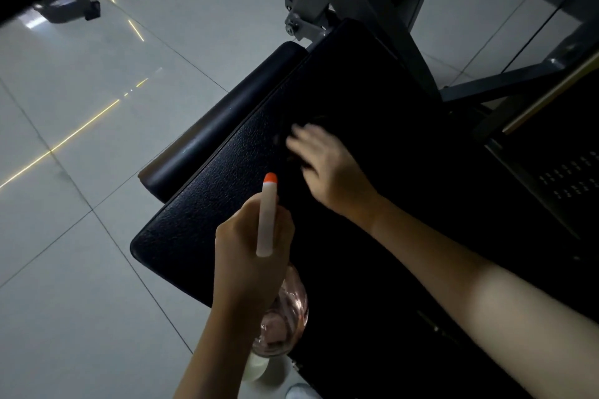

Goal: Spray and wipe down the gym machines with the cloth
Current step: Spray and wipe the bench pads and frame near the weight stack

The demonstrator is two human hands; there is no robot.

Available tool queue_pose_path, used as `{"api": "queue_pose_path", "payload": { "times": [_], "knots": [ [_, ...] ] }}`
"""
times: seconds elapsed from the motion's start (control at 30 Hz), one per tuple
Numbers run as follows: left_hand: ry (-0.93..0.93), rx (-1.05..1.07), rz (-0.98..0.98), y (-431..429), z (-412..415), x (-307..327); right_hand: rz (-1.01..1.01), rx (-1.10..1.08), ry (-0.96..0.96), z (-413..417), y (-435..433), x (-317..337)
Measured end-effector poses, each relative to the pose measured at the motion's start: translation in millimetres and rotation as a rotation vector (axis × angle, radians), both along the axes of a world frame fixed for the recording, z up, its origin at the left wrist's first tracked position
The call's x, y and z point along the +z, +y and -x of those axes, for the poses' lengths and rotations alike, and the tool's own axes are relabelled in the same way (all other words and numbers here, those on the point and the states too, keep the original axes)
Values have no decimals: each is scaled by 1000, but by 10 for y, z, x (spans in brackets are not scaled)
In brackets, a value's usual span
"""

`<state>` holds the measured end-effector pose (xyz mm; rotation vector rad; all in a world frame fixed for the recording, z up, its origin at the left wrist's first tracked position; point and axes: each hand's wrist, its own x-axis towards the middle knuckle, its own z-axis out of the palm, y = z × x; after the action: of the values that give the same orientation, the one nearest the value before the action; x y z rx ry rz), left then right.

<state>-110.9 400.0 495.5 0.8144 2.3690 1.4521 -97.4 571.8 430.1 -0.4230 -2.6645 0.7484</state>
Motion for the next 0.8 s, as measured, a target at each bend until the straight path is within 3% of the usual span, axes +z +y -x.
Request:
{"api": "queue_pose_path", "payload": {
  "times": [0.1, 0.17, 0.27, 0.4, 0.47, 0.57, 0.67, 0.73, 0.8],
  "knots": [
    [-49, 6, -32, -10, 7, 9, -163, 331, -136, -430, 103, -85],
    [-87, 14, -57, -13, 8, 11, -210, 345, -204, -579, 320, -112],
    [-91, 9, -71, -28, 12, 7, -112, 103, -178, -558, 636, -74],
    [-31, 6, -53, -45, -7, 8, 158, -486, -26, -136, 527, 29],
    [2, 10, -33, -32, -27, 14, 154, -547, 17, 7, 306, 2],
    [47, 10, -17, -7, -46, 14, 35, -165, 30, -187, 29, -124],
    [57, 15, -11, -26, -41, 7, -154, 216, -139, -632, 45, -196],
    [44, 19, -23, -45, -34, 7, -217, 338, -167, -787, 212, -217],
    [4, 26, -50, -47, -33, 12, -226, 304, -156, -776, 413, -219]
  ]
}}
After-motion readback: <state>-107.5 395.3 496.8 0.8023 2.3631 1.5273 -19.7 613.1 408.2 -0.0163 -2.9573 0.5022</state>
